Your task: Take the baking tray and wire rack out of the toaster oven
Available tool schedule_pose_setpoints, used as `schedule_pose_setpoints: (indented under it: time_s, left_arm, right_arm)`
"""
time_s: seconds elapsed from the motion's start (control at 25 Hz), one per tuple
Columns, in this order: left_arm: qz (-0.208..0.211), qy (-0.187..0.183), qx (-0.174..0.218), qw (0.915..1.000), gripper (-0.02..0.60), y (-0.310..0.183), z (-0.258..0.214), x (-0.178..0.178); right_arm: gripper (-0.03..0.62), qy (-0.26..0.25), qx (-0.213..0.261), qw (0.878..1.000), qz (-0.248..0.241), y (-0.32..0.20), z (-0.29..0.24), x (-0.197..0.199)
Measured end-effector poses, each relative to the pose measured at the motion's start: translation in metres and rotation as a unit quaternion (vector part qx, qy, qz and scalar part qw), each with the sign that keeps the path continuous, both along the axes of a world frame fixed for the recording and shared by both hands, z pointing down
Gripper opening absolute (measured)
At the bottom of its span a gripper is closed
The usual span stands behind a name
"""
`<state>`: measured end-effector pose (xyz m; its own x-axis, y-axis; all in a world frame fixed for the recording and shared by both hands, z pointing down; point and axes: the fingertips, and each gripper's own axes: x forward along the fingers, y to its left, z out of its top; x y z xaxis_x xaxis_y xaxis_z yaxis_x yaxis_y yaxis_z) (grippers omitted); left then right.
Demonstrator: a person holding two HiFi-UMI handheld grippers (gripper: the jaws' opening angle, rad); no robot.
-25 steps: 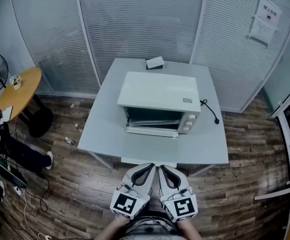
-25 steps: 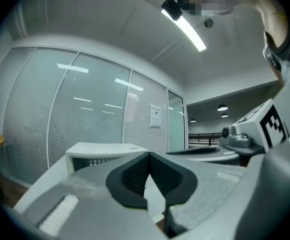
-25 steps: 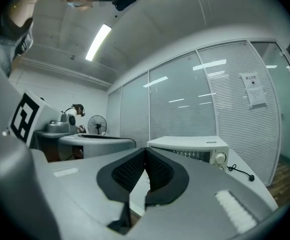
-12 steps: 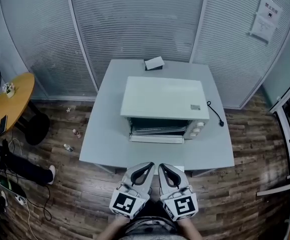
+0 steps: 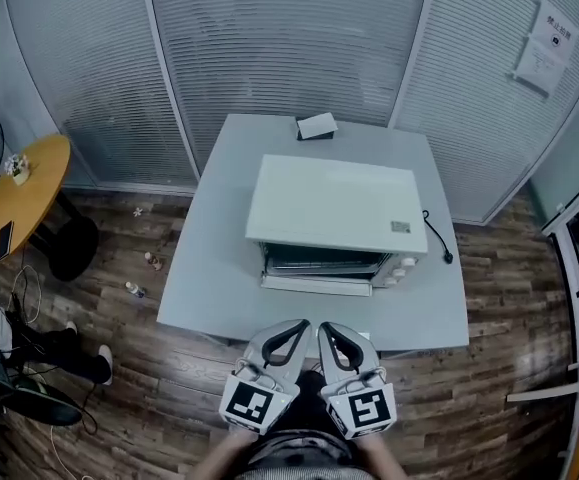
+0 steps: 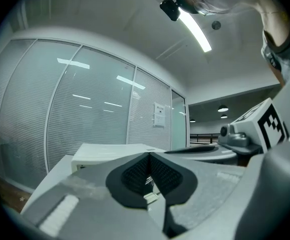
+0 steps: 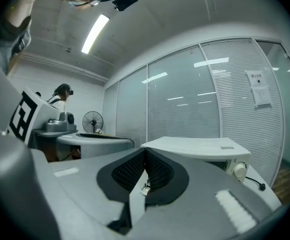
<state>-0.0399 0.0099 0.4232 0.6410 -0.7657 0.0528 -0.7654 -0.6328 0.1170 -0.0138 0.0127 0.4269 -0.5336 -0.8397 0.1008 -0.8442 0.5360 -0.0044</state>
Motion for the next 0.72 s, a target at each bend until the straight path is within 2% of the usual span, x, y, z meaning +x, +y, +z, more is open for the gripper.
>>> schedule_pose_setpoints:
  time_s: [0.2, 0.36, 0.6, 0.72]
  left_arm:
    - [-0.005, 0.003, 0.0, 1.0, 0.003, -0.03, -0.005, 0.008]
    - [-0.01, 0.004, -0.005, 0.9999, 0.003, -0.056, -0.01, 0.021]
    - [-0.015, -0.033, 0.015, 0.9992, 0.003, -0.09, -0.015, 0.036]
    - [-0.022, -0.03, 0.014, 0.9992, 0.005, -0.099, -0.01, 0.044]
  right_arm:
    - [0.003, -0.011, 0.0, 1.0, -0.02, -0.028, -0.006, 0.003]
    - [0.003, -0.04, -0.01, 0.999, -0.03, -0.055, -0.011, 0.017]
    - [0.003, -0.035, 0.004, 0.999, -0.039, -0.09, -0.02, 0.039]
    - [0.003, -0.035, 0.004, 0.998, -0.045, -0.098, -0.016, 0.047]
